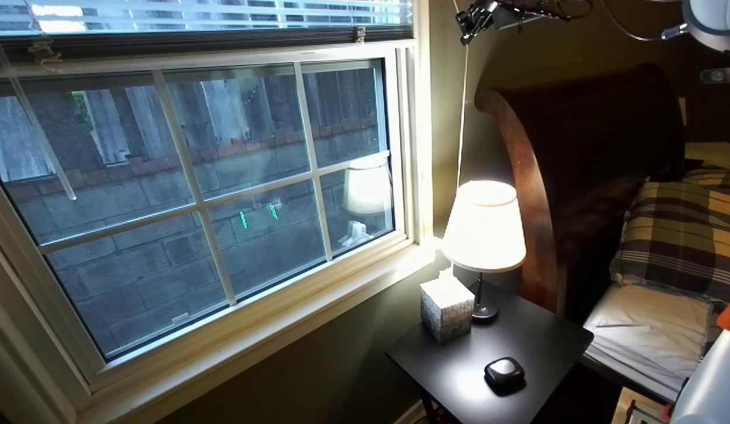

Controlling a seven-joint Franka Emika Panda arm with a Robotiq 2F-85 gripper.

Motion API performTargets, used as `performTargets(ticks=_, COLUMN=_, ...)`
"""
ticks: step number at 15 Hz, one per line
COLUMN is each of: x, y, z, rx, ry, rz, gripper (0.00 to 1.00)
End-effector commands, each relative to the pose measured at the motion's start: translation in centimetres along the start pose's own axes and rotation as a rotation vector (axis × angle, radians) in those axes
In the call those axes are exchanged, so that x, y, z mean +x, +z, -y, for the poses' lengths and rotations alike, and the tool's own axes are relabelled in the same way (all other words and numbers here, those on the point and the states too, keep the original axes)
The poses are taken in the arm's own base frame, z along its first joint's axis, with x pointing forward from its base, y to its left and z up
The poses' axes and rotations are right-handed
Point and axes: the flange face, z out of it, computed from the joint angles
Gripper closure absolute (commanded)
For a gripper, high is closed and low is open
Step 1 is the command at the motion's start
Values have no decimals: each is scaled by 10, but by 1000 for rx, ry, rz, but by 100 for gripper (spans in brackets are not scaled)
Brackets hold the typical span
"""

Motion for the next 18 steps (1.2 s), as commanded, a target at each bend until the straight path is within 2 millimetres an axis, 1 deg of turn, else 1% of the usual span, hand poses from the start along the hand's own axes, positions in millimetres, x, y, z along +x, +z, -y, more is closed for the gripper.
performTargets(ticks=1, x=-48, y=40, z=-29, rx=-10, ry=8, rz=120, gripper=100)
performTargets(ticks=5, x=-77, y=56, z=-48, rx=-4, ry=37, rz=179, gripper=100)
performTargets(ticks=10, x=-110, y=78, z=-62, rx=74, ry=119, rz=257, gripper=100)
performTargets(ticks=15, x=-145, y=106, z=-90, rx=33, ry=135, rz=309, gripper=100)
performTargets(ticks=18, x=-163, y=120, z=-100, rx=17, ry=139, rz=342, gripper=100)
